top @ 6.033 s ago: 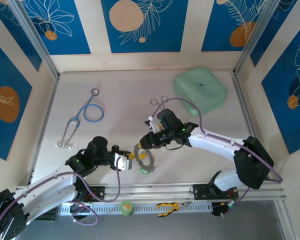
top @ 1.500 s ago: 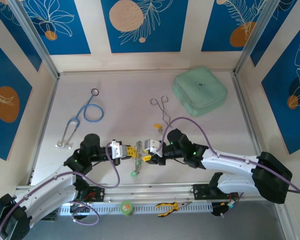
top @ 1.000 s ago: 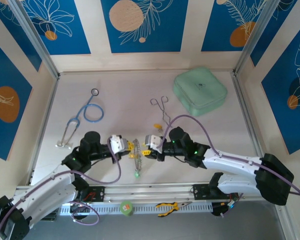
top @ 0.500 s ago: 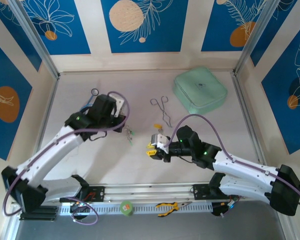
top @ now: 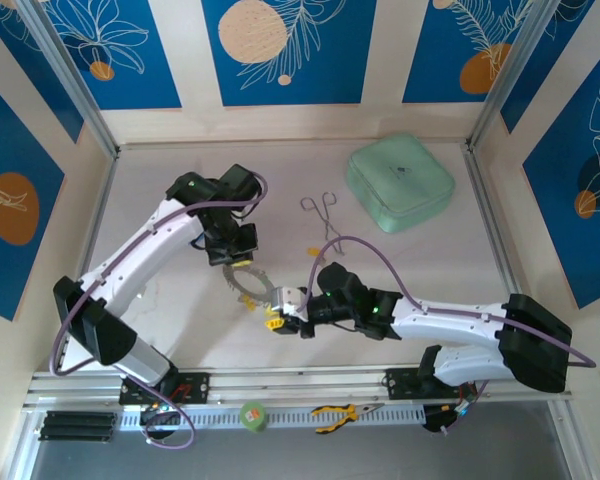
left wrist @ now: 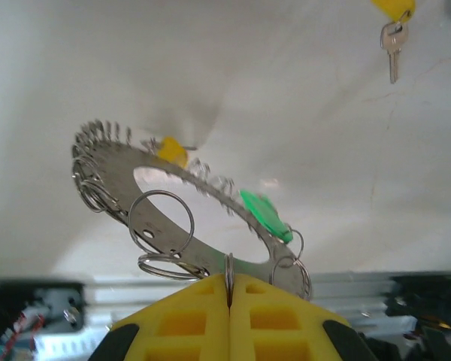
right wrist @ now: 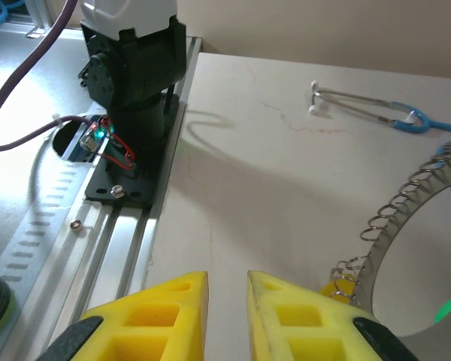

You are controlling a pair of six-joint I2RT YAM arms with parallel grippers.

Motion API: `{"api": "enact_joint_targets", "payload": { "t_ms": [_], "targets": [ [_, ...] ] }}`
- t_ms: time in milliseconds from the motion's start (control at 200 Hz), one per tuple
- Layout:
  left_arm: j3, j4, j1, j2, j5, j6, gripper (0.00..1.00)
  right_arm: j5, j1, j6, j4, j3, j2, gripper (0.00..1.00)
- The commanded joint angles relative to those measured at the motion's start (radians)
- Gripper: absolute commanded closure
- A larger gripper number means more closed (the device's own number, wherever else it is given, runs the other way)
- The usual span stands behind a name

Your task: Put the keys on the keyring

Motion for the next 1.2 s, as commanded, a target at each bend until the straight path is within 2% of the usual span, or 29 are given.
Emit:
{"api": "enact_joint_targets", "payload": {
  "t_ms": [0, 225, 490, 660, 895, 1195],
  "targets": [
    [0.029, -0.103, 0.023, 0.016, 0.142, -0.157, 1.00, 0.050, 0.005, -0.024, 0.071, -0.011, -0.021, 0.79],
    [-0.111, 0.039, 0.042, -0.013, 0.346, -0.338, 1.00, 0.114, 0.002, -0.046, 0.084, -0.085, -0.092, 0.79],
    [-0.148, 0.050, 0.045, -0.016, 0.424, -0.394, 1.00, 0.215, -0.012, -0.100, 0.155, -0.186, -0.178, 0.81],
    [-0.155, 0.053, 0.046, -0.016, 0.449, -0.408, 1.00, 0.243, 0.017, -0.193, 0.223, -0.196, -0.163, 0.83],
    [-0.155, 0.038, 0.046, -0.023, 0.450, -0.413, 1.00, 0.312, 0.017, -0.171, 0.370, -0.192, -0.075, 0.81],
    [-0.176, 0.063, 0.045, -0.032, 0.465, -0.433, 1.00, 0.373, 0.016, -0.111, 0.442, -0.162, -0.004, 0.75]
  ]
}}
